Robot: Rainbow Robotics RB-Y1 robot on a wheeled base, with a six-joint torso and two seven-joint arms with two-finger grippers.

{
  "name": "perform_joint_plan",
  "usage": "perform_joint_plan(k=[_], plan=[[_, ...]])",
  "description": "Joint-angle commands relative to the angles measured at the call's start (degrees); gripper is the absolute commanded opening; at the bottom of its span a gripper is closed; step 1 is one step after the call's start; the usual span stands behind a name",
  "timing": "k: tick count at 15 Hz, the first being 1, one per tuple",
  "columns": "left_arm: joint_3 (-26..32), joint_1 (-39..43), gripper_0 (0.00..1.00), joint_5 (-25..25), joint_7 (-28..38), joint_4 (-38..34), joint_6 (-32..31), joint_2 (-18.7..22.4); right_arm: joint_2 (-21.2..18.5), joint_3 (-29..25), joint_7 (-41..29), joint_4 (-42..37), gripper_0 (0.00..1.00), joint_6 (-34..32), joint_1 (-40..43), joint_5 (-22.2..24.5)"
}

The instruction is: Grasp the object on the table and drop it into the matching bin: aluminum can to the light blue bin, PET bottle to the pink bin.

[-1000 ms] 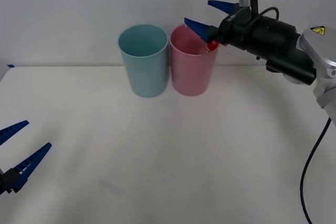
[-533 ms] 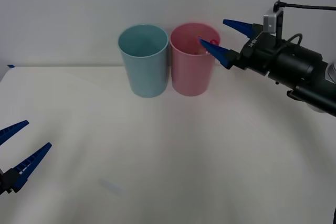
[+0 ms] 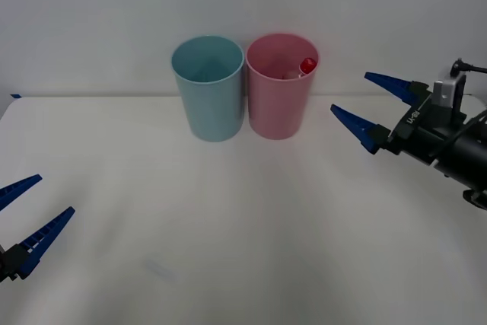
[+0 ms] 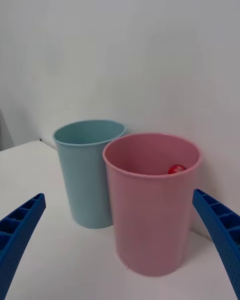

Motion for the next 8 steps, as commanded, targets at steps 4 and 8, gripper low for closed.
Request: perform_joint_plan(k=[4, 8], plan=[[0.0, 0.0, 1.00, 0.0, 0.0, 0.0, 0.0, 0.0, 0.2, -5.9, 9.6, -2.1, 1.00, -3.4, 10.8, -0.1], [0.0, 0.0, 1.00, 0.0, 0.0, 0.0, 0.0, 0.0, 1.3, -11.7, 9.8, -3.3, 1.00, -8.6, 17.7, 0.0]])
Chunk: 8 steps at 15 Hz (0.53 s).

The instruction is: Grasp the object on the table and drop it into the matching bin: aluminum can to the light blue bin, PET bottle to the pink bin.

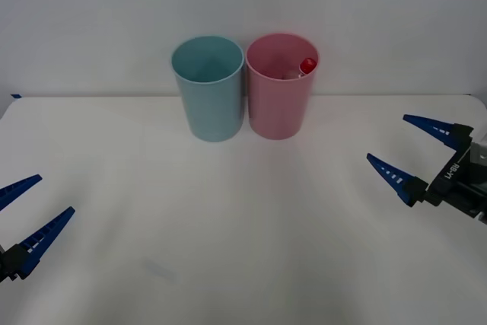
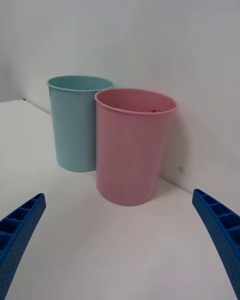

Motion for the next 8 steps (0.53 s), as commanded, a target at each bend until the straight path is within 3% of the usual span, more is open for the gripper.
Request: perform_joint_plan(k=[1, 8], plan=[[0.0, 0.0, 1.00, 0.0, 0.0, 0.0, 0.0, 0.0, 1.7, -4.6, 0.0, -0.1, 1.00, -5.2, 4.2, 0.2], [0.0, 0.0, 1.00, 0.0, 0.0, 0.0, 0.0, 0.0, 7.6, -14.3, -1.4, -0.5, 1.00, -15.4, 12.3, 3.2]])
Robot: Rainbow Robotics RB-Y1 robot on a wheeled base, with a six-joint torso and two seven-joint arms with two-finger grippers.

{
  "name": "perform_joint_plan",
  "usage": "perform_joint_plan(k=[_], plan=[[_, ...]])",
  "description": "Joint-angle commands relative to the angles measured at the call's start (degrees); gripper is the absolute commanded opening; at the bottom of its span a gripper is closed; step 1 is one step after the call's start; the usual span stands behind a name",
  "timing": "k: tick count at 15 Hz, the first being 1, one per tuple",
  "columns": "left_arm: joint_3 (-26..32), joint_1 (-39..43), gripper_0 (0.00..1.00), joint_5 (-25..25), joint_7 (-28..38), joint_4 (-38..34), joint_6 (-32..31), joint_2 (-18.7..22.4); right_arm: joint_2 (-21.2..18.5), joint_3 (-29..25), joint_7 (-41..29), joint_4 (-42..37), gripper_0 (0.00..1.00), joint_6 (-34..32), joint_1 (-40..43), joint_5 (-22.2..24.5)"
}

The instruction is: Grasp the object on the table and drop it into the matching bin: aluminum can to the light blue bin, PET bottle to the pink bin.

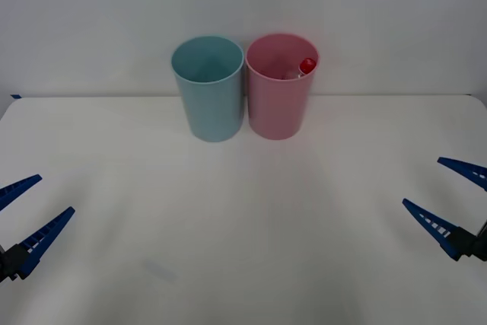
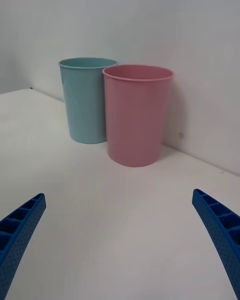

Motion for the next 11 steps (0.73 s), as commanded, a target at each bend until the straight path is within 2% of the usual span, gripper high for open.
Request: perform_joint_plan(k=[1, 5, 11], plan=[[0.0, 0.0, 1.00, 0.0, 0.0, 0.0, 0.0, 0.0, 0.7, -1.7, -0.5, -1.0, 1.00, -0.9, 3.8, 0.1], [0.0, 0.0, 1.00, 0.0, 0.0, 0.0, 0.0, 0.0, 2.0, -3.2, -1.0, -2.5, 1.00, -1.2, 8.2, -0.3], [0.0, 0.0, 1.00, 0.0, 0.0, 0.0, 0.0, 0.0, 2.3, -3.6, -0.7, -2.5, 1.00, -1.6, 9.1, -0.3]])
